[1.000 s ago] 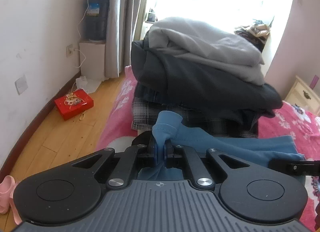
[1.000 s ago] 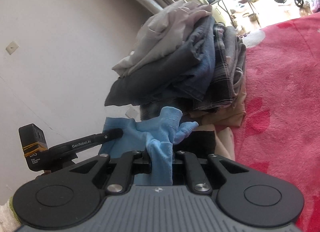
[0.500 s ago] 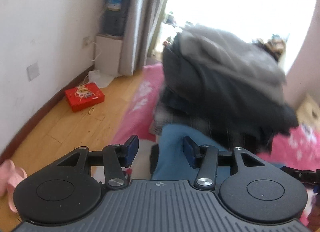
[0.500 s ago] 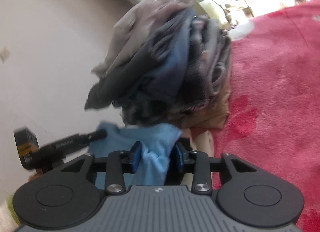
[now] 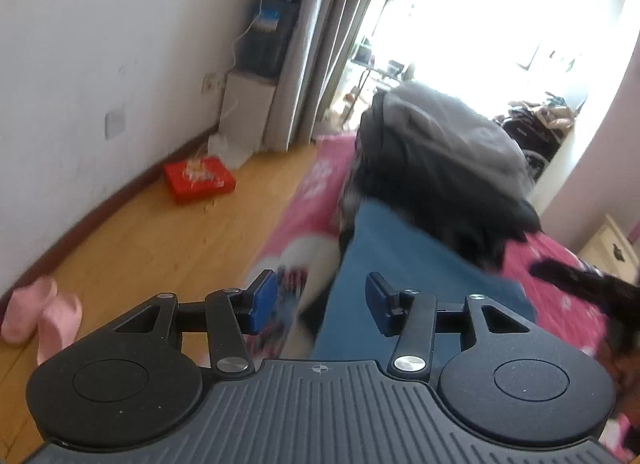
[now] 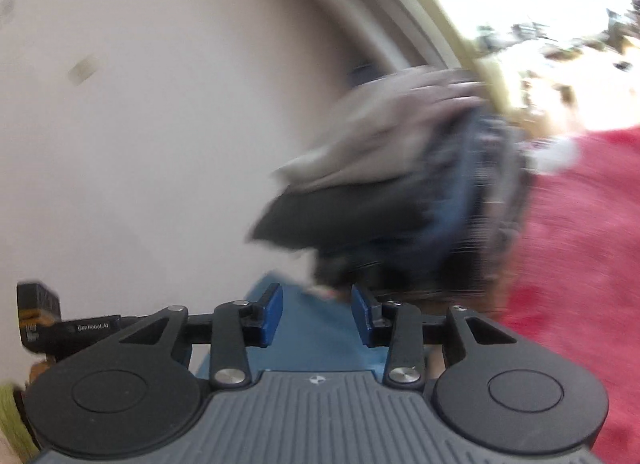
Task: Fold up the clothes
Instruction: 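Lower the blue shirt onto the stack of folded clothes with both grippers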
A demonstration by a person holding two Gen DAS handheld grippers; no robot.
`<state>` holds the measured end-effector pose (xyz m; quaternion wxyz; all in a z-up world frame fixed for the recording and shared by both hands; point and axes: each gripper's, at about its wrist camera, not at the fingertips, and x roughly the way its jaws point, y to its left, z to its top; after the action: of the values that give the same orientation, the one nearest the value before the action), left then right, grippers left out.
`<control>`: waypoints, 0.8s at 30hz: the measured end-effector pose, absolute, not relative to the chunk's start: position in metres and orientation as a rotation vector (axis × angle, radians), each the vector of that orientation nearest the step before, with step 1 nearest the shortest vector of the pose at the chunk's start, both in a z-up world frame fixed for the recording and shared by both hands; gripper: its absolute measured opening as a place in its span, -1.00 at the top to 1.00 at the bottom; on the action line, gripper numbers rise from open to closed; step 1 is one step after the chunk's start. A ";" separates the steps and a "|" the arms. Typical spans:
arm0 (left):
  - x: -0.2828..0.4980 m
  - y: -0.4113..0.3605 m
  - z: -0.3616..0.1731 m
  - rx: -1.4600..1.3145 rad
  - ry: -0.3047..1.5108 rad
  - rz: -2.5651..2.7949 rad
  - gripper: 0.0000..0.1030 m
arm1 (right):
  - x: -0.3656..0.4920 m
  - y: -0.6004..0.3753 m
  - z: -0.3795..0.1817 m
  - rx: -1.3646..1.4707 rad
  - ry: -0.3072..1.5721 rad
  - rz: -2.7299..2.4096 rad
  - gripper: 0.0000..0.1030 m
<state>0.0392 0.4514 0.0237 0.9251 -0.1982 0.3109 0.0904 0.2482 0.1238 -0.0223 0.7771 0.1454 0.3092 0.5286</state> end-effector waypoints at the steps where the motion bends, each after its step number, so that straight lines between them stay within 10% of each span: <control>1: 0.028 0.450 0.021 -0.423 0.653 0.179 0.05 | 0.243 0.129 -0.023 0.293 0.671 1.164 0.22; 24: -0.060 0.417 -0.026 -0.352 0.743 0.317 0.07 | 0.160 0.125 -0.014 -0.038 0.613 1.314 0.34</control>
<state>-0.0600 0.4168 -0.0256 0.9045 -0.1704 0.3597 0.1533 0.1596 0.1247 -0.0141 0.7484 -0.0172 0.2806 0.6007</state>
